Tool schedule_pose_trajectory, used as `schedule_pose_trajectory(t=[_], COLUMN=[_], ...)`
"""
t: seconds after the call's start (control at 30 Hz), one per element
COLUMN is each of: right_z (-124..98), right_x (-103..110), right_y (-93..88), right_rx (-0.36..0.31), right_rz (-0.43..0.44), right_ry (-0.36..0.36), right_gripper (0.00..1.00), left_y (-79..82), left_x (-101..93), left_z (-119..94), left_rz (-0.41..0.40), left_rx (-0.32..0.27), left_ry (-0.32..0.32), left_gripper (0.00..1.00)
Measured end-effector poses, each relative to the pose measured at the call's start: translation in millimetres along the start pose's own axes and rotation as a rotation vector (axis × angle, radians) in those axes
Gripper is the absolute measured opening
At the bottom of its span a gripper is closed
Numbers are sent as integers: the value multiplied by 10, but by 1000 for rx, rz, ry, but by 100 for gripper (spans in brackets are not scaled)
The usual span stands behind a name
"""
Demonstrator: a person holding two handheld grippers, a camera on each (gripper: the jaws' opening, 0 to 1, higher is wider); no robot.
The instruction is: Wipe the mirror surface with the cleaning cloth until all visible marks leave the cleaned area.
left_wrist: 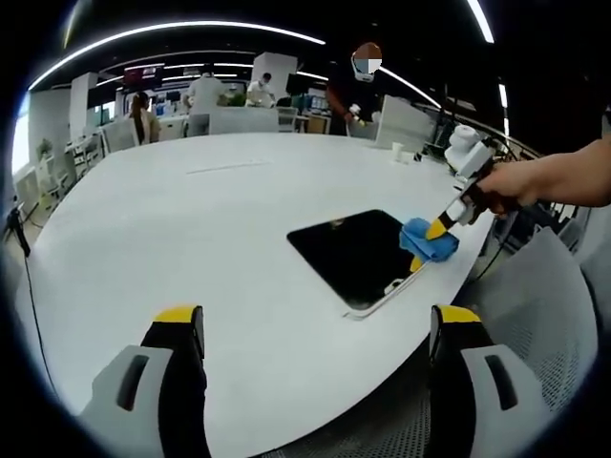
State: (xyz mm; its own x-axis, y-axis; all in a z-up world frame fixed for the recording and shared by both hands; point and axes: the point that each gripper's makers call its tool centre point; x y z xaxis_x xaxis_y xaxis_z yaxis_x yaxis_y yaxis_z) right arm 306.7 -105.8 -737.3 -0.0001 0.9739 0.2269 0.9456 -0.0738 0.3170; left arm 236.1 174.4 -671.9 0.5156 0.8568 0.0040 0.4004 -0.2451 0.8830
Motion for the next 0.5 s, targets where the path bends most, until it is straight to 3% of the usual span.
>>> schedule_pose_trajectory(t=[0.5], right_z=[12], right_x=[45], right_y=[20], right_rx=[5], right_rz=[16], right_ry=[0], right_gripper=[1], left_y=[-7], left_x=[6], left_z=[4], left_rz=[2], left_rx=[2], left_ry=[6], left_gripper=[97])
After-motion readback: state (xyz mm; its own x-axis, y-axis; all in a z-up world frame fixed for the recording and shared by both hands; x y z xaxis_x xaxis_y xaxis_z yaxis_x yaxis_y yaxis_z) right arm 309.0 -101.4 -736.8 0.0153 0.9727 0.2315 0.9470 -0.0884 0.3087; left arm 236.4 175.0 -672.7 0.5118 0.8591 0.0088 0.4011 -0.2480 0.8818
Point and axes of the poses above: the point that each gripper's makers call its tool centre point, and the gripper's own axes: z roughly forward along the fingers, x roughly to its left, y roughly out of its top, and after that the axes turned 12 degrees about z, right-handed
